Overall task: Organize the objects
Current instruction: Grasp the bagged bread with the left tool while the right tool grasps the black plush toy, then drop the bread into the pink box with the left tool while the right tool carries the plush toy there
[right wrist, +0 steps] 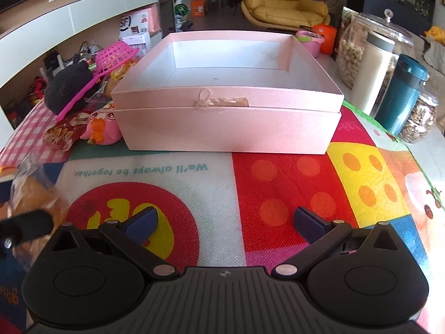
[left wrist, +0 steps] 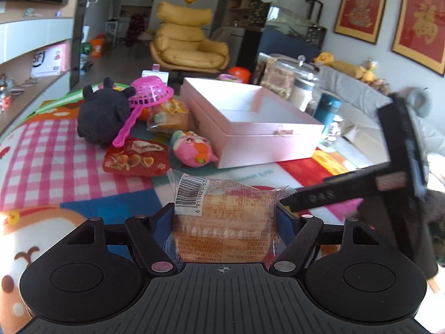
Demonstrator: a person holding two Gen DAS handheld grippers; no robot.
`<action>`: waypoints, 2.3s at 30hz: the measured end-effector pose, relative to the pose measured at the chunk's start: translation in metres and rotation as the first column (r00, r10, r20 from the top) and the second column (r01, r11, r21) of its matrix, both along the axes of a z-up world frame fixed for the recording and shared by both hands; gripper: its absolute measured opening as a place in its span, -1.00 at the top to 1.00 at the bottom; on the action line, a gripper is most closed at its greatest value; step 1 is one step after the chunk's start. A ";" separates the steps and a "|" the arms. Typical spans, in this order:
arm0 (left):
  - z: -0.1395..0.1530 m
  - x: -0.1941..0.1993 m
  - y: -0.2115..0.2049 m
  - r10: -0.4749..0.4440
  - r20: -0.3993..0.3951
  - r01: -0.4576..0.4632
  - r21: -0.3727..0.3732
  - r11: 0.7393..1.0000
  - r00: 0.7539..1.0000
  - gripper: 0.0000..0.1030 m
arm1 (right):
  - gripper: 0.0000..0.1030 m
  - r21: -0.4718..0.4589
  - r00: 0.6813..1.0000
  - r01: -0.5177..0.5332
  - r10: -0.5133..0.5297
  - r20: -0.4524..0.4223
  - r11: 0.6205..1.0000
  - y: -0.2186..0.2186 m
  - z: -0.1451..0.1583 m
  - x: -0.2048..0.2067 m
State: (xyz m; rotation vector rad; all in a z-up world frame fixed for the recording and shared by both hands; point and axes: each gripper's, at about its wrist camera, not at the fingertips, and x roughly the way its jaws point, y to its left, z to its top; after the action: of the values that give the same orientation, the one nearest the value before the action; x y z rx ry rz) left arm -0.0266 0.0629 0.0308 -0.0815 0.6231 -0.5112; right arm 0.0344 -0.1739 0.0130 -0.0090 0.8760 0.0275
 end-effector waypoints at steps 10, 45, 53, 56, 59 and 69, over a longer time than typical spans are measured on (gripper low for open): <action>0.012 -0.022 0.037 0.020 0.027 -0.019 -0.057 0.998 0.999 -0.53 | -1.00 -0.107 0.931 -0.312 0.326 0.163 0.944 0.086 0.074 0.032; 0.060 -0.008 -0.074 -0.083 0.127 0.057 0.195 0.979 0.988 -0.53 | -0.57 -0.233 0.892 -0.258 0.324 0.316 0.937 -0.021 0.107 -0.085; 0.080 0.093 -0.138 -0.072 0.303 -0.004 0.241 0.971 0.950 -0.61 | -0.57 -0.136 0.896 -0.232 0.266 0.355 0.963 -0.057 0.078 -0.093; 0.050 0.141 -0.158 -0.039 0.185 -0.033 0.369 0.929 0.982 -0.59 | -0.57 -0.096 0.898 -0.233 0.252 0.361 0.968 -0.059 0.074 -0.087; 0.045 0.157 -0.137 0.030 0.135 -0.056 0.190 0.980 0.990 -0.52 | -0.57 -0.090 0.903 -0.212 0.231 0.363 0.973 -0.056 0.075 -0.082; 0.059 0.113 -0.087 0.084 0.137 -0.086 0.012 0.996 0.987 -0.52 | -0.57 -0.064 0.927 -0.191 0.202 0.317 0.979 -0.048 0.068 -0.045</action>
State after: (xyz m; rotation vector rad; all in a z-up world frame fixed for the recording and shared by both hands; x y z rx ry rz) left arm 0.0861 -0.0245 0.0895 -0.0554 0.4884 -0.4247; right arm -0.0111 -0.2214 0.0814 -0.1285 0.5445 0.1955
